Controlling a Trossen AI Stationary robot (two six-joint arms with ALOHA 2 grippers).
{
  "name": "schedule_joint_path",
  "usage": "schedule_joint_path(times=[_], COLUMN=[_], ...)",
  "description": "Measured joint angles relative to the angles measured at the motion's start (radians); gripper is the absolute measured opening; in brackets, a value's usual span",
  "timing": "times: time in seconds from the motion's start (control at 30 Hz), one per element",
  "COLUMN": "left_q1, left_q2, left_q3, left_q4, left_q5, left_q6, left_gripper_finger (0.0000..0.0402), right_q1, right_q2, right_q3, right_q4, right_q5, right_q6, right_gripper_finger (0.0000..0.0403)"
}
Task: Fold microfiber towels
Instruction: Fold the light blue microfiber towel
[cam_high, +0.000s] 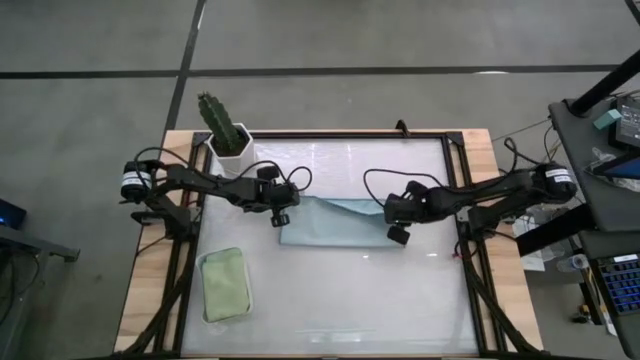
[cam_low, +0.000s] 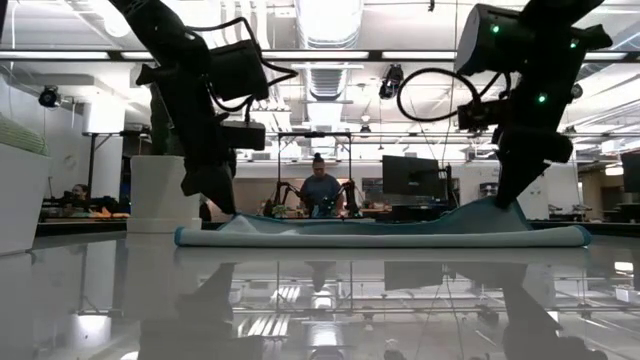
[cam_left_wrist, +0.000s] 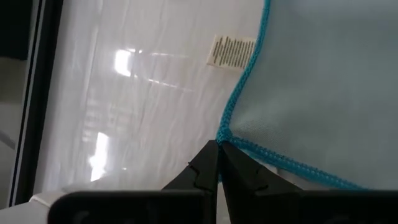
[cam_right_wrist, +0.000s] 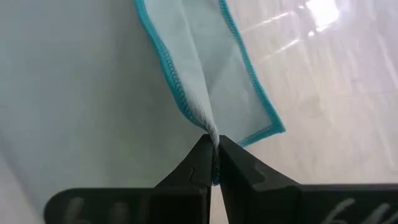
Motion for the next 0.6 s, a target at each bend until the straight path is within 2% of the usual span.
schedule_joint_path(times=[0.33, 0.6], left_q1=[0.000, 0.000], left_q2=[0.000, 0.000], left_q3=[0.000, 0.000], left_q4=[0.011, 0.000], left_q5=[0.000, 0.000], left_q6=[-0.007, -0.028], left_gripper_finger=[0.0005, 0.0082], right_q1=[0.000, 0.000], right_q2=[0.040, 0.031], right_q3=[0.002, 0.002], right_q4=[0.031, 0.032], right_q5=[0.037, 0.039], right_q6=[0.019, 0.020], right_gripper_finger=[0.0013, 0.0013])
